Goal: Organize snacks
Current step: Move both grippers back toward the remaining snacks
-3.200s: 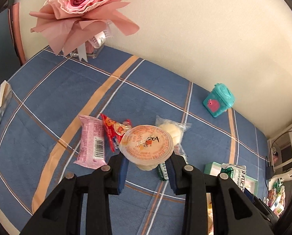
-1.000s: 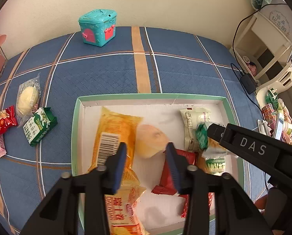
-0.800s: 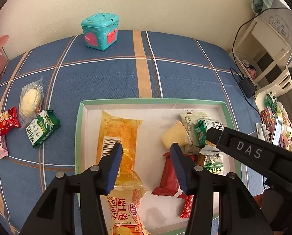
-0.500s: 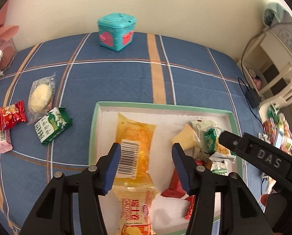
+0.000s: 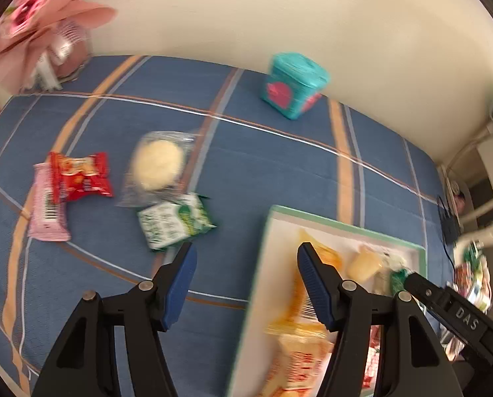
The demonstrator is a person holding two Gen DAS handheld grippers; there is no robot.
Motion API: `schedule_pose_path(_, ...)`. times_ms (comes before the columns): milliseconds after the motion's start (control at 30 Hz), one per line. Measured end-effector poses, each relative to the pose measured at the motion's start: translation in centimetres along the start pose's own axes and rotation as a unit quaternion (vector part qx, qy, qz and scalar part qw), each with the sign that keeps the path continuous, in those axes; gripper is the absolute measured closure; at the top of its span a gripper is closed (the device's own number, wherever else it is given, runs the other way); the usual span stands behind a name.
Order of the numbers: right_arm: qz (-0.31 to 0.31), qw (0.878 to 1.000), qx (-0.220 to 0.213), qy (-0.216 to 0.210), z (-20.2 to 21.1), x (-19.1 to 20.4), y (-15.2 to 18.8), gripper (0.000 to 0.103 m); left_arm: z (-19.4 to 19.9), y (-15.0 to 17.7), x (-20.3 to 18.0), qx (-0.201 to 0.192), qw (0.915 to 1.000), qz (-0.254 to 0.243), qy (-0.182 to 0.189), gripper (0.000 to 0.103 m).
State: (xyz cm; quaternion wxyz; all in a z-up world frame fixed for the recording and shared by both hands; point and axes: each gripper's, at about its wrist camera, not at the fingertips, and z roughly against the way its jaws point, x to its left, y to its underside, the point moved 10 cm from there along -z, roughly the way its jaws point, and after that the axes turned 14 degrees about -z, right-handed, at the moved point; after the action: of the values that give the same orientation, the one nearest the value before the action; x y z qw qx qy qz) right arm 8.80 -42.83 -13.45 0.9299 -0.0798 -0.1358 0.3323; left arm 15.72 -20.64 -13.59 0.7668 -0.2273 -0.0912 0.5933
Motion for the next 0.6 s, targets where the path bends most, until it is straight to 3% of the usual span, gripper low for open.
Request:
schedule_pose_path(233,0.031,0.999,0.001,-0.011,0.1,3.7,1.9,0.017,0.4,0.5,4.9,-0.001,0.9989,0.037,-0.028,0.035)
schedule_pose_path(600,0.083,0.996,0.008,-0.022,-0.4,9.4,5.6,0.017,1.6,0.6,9.4,-0.010,0.9970,0.067,-0.037,0.035)
